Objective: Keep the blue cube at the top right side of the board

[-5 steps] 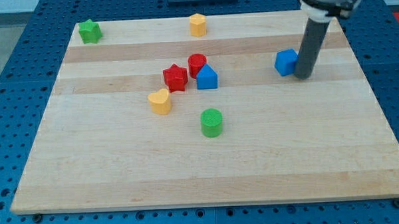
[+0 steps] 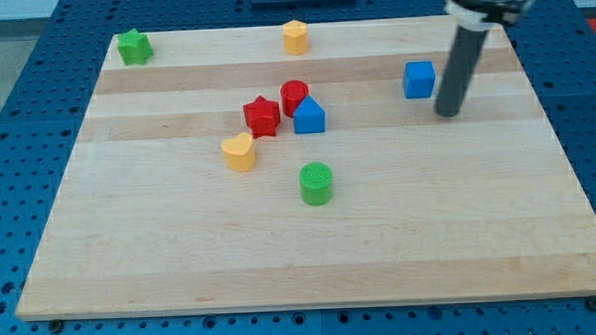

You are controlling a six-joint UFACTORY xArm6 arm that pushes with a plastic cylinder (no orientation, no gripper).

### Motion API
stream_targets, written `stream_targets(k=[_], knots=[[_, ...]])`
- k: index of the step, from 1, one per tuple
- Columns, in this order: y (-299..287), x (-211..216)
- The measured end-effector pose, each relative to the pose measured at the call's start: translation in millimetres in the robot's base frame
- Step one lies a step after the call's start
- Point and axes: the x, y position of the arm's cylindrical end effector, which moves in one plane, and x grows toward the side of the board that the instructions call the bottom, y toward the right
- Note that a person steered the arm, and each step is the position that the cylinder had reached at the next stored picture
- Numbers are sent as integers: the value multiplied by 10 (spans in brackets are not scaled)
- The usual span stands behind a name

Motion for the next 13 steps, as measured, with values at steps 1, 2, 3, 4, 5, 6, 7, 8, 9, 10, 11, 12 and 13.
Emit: stream_targets(k=[1, 2, 3, 4, 5, 6, 7, 8, 9, 10, 11, 12, 13], knots=[[-260, -257], [-221, -745], [-160, -1118], [-162, -1064], [-230, -753], [-206, -493], [129, -527], [206, -941], [257, -1367], [325, -1465], [331, -1278], [290, -1022], [-203, -1216]])
